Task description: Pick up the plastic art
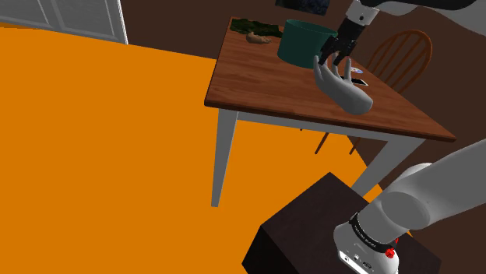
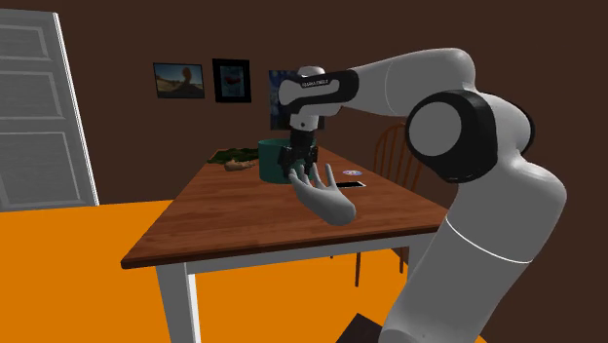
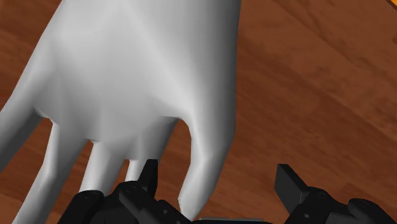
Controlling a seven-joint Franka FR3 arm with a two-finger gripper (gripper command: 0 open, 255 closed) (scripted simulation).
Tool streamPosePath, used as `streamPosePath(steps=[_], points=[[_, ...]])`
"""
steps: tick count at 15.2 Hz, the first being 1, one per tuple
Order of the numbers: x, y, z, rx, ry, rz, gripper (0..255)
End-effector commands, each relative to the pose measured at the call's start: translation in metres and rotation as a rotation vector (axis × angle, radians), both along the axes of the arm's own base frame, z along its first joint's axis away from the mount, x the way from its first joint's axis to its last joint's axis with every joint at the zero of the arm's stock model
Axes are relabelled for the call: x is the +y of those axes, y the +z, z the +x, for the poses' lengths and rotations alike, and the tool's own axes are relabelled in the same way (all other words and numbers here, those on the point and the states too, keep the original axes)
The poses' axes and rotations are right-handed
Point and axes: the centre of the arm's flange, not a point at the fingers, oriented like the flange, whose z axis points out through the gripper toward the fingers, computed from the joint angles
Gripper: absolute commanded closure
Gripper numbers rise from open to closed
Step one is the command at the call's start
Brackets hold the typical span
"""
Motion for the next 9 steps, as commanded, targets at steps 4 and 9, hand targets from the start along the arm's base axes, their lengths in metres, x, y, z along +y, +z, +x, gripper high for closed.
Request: streamPosePath(steps=[4,9], points=[[-0.003,-0.024,0.003,-0.002,0.000,-0.001,0],[-0.003,-0.033,0.003,-0.002,0.000,-0.001,255]])
